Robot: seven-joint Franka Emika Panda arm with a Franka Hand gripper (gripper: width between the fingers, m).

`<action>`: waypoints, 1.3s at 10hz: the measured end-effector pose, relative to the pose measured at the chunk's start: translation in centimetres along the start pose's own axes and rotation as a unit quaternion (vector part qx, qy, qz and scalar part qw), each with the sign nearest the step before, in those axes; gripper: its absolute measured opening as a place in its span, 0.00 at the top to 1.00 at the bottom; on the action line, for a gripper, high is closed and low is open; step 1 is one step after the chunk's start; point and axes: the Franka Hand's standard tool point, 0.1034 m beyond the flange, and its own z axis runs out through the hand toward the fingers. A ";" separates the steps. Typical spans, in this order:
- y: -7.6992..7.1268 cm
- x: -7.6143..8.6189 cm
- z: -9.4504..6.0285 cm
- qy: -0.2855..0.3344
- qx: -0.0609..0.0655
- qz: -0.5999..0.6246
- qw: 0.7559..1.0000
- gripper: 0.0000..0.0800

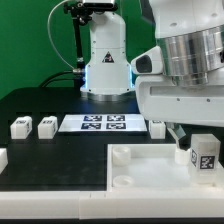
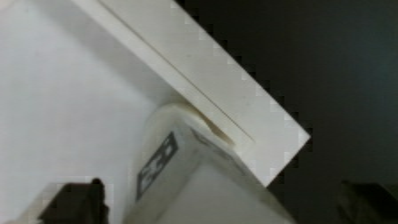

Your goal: Assemble one leg

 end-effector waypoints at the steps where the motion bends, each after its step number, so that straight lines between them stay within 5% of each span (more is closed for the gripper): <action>1: 0.1 0.0 0.0 0.005 -0.009 -0.082 0.997 0.19; 2: 0.1 0.0 0.1 0.016 -0.030 -0.183 0.983 0.19; 4: -0.2 0.1 0.2 0.028 -0.034 -0.282 0.959 0.19; 5: -0.2 0.1 0.2 0.028 -0.034 -0.282 0.959 0.30; 6: -0.2 0.1 0.2 0.027 -0.030 -0.252 0.967 0.30; 7: -0.3 -0.1 0.3 0.026 -0.024 -0.186 0.982 0.53; 8: 0.3 0.2 0.4 0.026 -0.029 -0.140 0.989 0.62; 11: 0.6 0.3 0.4 0.024 -0.014 0.057 0.998 0.62; 13: 0.8 0.4 0.5 0.023 0.007 0.233 0.972 0.62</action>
Offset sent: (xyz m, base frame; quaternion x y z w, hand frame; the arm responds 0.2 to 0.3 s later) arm 0.0000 0.0000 0.0000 0.0000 0.0000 -0.0899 0.9960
